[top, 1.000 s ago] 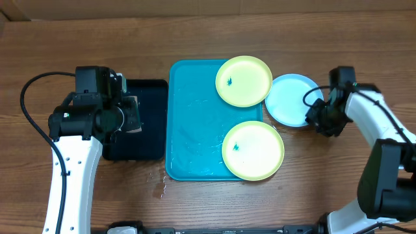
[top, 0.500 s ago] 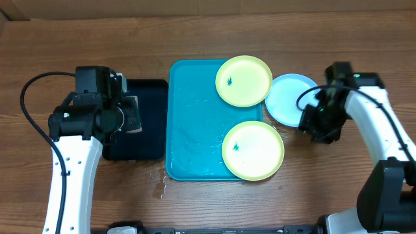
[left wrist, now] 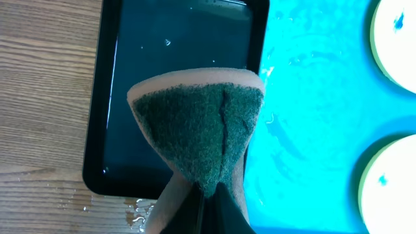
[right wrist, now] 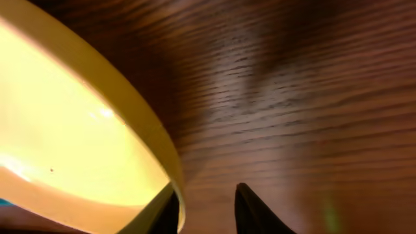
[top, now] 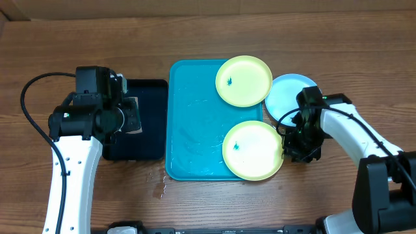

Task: Clean dirty plates on tray and stack at the side
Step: 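Move the right gripper to the lower yellow plate's rim and grasp it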

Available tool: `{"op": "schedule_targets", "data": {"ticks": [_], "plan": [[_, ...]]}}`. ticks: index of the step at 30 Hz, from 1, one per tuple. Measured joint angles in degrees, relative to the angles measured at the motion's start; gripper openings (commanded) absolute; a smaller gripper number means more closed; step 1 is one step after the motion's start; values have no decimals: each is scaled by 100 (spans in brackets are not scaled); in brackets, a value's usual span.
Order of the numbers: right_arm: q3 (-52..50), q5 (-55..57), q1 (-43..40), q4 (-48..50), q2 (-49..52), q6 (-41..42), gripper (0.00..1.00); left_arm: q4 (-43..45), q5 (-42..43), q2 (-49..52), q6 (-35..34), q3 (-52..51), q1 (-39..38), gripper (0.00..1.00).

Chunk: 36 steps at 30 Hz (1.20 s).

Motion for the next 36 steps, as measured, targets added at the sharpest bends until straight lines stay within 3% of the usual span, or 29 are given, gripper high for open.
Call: {"op": "schedule_targets", "data": {"ticks": [7, 16, 21, 31, 33, 36], "plan": [[-151, -330, 94, 407, 0, 39, 4, -2, 35, 0, 0, 0, 0, 5], [-166, -870, 249, 1309, 0, 535, 4, -2, 37, 0, 0, 0, 0, 5], [-170, -931, 780, 2177, 0, 905, 4, -4, 39, 0, 0, 0, 0, 5], [-175, -11, 2000, 2800, 2, 1311, 4, -2, 39, 2, 0, 0, 0, 5], [-175, 103, 2017, 2806, 2, 1346, 9, -2, 39, 2, 0, 0, 0, 5], [-173, 216, 2017, 2820, 0, 1351, 29, -2, 39, 0, 0, 0, 0, 4]]}}
